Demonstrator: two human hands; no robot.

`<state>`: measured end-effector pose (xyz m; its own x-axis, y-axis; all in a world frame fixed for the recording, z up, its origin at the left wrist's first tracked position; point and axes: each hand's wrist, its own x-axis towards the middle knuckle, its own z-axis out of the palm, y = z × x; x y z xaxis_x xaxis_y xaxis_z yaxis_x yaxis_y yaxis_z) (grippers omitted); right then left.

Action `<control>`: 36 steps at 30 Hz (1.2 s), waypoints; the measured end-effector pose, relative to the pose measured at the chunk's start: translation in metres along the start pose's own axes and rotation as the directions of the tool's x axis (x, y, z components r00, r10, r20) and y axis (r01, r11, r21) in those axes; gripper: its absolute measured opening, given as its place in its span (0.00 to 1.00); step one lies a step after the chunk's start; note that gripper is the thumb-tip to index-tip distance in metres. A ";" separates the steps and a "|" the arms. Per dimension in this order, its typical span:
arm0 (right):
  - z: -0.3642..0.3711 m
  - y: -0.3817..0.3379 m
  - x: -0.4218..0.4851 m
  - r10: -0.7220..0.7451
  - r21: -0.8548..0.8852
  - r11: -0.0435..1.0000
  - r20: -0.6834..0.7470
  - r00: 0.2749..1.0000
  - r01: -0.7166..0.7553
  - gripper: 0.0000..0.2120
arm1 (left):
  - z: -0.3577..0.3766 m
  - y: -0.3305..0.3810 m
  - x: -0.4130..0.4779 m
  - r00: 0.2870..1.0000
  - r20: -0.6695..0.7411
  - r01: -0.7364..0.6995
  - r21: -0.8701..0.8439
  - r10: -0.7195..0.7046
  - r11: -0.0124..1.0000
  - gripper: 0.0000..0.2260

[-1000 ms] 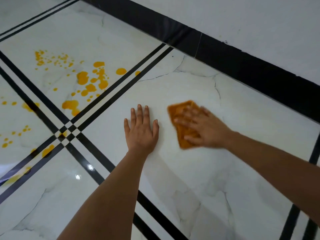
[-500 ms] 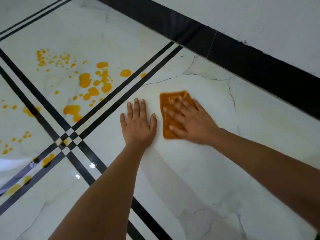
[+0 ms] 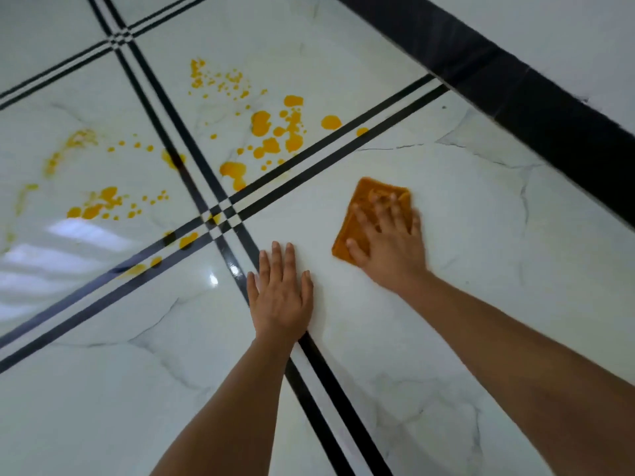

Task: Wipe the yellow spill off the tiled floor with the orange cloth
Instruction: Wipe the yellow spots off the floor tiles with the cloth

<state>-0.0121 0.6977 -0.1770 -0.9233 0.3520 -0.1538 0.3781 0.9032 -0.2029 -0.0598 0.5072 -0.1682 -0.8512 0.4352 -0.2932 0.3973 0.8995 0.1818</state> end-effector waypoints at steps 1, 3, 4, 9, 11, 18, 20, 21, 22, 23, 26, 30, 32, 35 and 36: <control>0.006 -0.018 -0.008 -0.201 -0.010 0.979 0.057 0.978 0.201 0.33 | 0.000 -0.004 -0.006 0.999 -0.018 0.035 -0.017 -0.035 0.999 0.26; 0.017 -0.024 -0.019 -0.554 -0.105 0.820 0.098 0.827 0.562 0.32 | -0.002 -0.017 -0.017 0.993 -0.062 0.099 -0.047 -0.102 0.994 0.26; 0.013 -0.025 -0.013 -0.579 -0.091 0.804 0.108 0.808 0.588 0.32 | -0.002 -0.028 -0.026 0.987 -0.068 0.143 -0.054 -0.147 0.988 0.26; 0.015 -0.066 -0.008 -0.206 -0.036 0.978 0.035 0.978 0.207 0.33 | 0.002 -0.080 -0.063 0.964 -0.052 0.259 -0.050 -0.261 0.965 0.27; 0.022 -0.089 -0.028 -0.570 -0.026 0.815 0.141 0.809 0.579 0.33 | 0.001 -0.096 -0.067 0.964 -0.053 0.255 -0.064 -0.259 0.965 0.28; 0.041 -0.174 -0.005 -0.343 -0.095 0.932 0.091 0.935 0.351 0.32 | 0.004 -0.174 -0.079 0.985 -0.088 0.150 -0.014 -0.151 0.989 0.28; 0.056 -0.212 -0.036 -0.636 -0.121 0.745 0.168 0.753 0.656 0.33 | 0.001 -0.208 -0.088 0.985 -0.102 0.136 -0.020 -0.137 0.991 0.28; 0.057 -0.214 -0.048 -0.751 -0.111 0.614 0.220 0.622 0.781 0.32 | 0.000 -0.222 -0.092 0.988 -0.100 0.117 -0.015 -0.118 0.993 0.28; 0.056 -0.212 -0.053 -0.805 -0.108 0.531 0.245 0.540 0.840 0.31 | -0.002 -0.235 -0.097 0.991 -0.090 0.097 -0.002 -0.097 0.995 0.29; 0.058 -0.212 -0.052 -0.798 -0.110 0.542 0.246 0.551 0.833 0.31 | -0.003 -0.252 -0.104 0.994 -0.085 0.075 0.018 -0.073 0.997 0.30; 0.067 -0.230 -0.065 -0.391 -0.153 0.904 0.077 0.917 0.399 0.31 | -0.006 -0.283 -0.121 0.999 -0.044 0.015 0.060 -0.012 0.998 0.32; 0.092 -0.272 -0.153 -0.504 -0.087 0.856 0.080 0.860 0.509 0.30 | -0.005 -0.282 -0.146 0.992 0.014 -0.128 0.039 0.128 0.991 0.31; 0.092 -0.250 -0.188 -0.600 -0.151 0.778 0.110 0.792 0.610 0.30 | -0.002 -0.275 -0.159 0.979 0.031 -0.202 0.054 0.200 0.978 0.32; 0.088 -0.222 -0.203 -0.079 -0.072 0.995 -0.062 0.995 0.075 0.32 | 0.008 -0.263 -0.172 0.949 0.068 -0.311 0.070 0.307 0.948 0.31; 0.089 -0.224 -0.208 0.175 -0.029 0.983 -0.111 0.978 -0.180 0.32 | 0.012 -0.256 -0.175 0.937 0.074 -0.346 0.075 0.341 0.935 0.30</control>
<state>0.1008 0.4006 -0.1860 -0.8443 0.5300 -0.0788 0.5357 0.8320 -0.1441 -0.0088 0.2018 -0.1743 -0.6367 0.7175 -0.2825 0.6921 0.6933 0.2010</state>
